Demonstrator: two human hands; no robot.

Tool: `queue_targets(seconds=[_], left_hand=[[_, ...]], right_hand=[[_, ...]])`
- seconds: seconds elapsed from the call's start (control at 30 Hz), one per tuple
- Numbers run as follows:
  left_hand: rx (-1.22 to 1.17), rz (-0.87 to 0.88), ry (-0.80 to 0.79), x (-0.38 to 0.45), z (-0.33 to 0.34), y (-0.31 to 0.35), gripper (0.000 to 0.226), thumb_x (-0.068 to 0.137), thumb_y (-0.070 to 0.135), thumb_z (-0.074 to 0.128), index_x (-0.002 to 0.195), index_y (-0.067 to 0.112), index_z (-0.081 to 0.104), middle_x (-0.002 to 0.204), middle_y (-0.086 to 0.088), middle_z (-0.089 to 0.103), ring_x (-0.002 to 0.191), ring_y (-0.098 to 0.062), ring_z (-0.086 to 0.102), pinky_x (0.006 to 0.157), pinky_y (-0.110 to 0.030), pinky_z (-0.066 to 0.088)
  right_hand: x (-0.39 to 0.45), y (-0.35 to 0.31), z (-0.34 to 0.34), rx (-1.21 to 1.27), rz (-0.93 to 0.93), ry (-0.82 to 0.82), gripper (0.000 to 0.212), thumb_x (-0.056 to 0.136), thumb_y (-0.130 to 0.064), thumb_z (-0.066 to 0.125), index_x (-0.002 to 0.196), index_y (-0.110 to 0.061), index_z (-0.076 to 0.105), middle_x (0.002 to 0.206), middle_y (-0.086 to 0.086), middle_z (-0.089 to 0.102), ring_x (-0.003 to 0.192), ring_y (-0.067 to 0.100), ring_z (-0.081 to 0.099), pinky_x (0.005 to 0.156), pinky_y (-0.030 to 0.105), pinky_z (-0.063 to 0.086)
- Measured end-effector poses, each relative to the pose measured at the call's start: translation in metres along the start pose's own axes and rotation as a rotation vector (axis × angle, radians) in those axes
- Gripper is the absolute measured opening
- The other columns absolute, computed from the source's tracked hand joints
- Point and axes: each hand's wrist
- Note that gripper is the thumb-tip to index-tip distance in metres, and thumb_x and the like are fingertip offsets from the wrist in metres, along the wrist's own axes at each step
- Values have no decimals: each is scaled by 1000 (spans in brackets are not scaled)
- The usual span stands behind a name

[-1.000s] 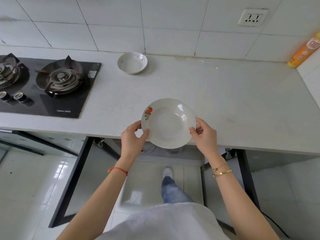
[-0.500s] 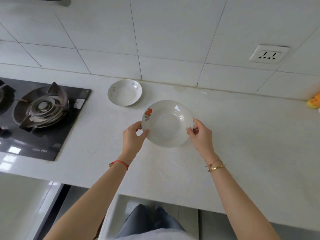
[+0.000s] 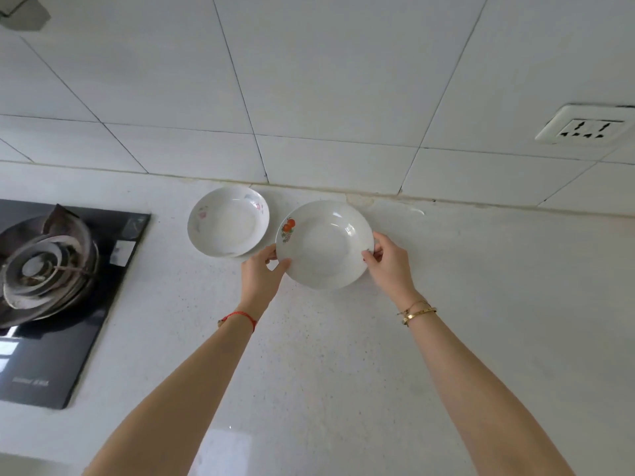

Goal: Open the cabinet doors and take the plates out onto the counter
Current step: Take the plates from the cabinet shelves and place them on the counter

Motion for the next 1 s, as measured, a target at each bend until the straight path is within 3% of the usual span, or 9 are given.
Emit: queue_targets(seconds=[0.17, 0.4, 0.53, 0.63, 0.73, 0.83, 1.0], left_hand=[[17, -29, -12, 26, 9, -7, 27, 85, 19, 70, 112, 18, 70, 93, 11, 67, 89, -7, 59, 84, -20, 42], [30, -4, -21, 41, 16, -7, 12, 87, 14, 65, 98, 14, 69, 86, 4, 69, 83, -14, 60, 76, -20, 44], [67, 21, -40, 42, 13, -4, 13, 88, 15, 64, 100, 10, 68, 87, 1, 69, 82, -17, 60, 78, -27, 50], [99, 36, -67, 39, 6, -3, 24, 89, 16, 64, 112, 9, 66, 99, -4, 71, 93, -22, 63, 91, -35, 53], [177, 68, -52, 31, -6, -2, 36, 91, 20, 62, 126, 10, 61, 113, -6, 69, 103, -21, 62, 99, -37, 50], [253, 128, -20, 16, -22, 1, 42, 91, 22, 62, 132, 12, 57, 123, -8, 65, 112, -25, 60, 99, -40, 49], [375, 297, 1, -30, -58, 14, 42, 91, 22, 62, 131, 12, 56, 124, -8, 64, 113, -27, 59, 96, -43, 52]], right_hand=[[21, 7, 16, 11, 6, -2, 41, 89, -14, 61, 129, -16, 57, 80, 10, 67, 76, 21, 65, 73, 30, 55], [37, 8, 24, -6, 28, 18, 38, 90, -13, 60, 128, -14, 57, 81, 9, 67, 76, 21, 65, 71, 29, 56], [38, 5, 24, -23, 41, 14, 40, 91, -13, 59, 130, -12, 56, 82, 5, 66, 76, 18, 63, 67, 17, 50], [33, 0, 22, -37, 64, 1, 41, 91, -16, 59, 131, -11, 54, 89, 4, 65, 82, 19, 63, 72, 27, 54], [22, -3, 13, -101, 83, 2, 48, 93, -25, 60, 136, -8, 47, 109, 9, 63, 104, 24, 57, 85, 32, 50], [2, -11, 1, -205, 36, 21, 48, 94, -30, 59, 135, -9, 48, 120, 11, 59, 115, 27, 50, 92, 38, 48], [-44, -33, -22, -303, -80, 14, 42, 94, -23, 57, 133, -9, 50, 126, 11, 59, 121, 29, 48, 100, 44, 45]])
Point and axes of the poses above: each hand's wrist, its own x-axis towards the middle knuckle, its own z-axis out of the palm, y = z × x
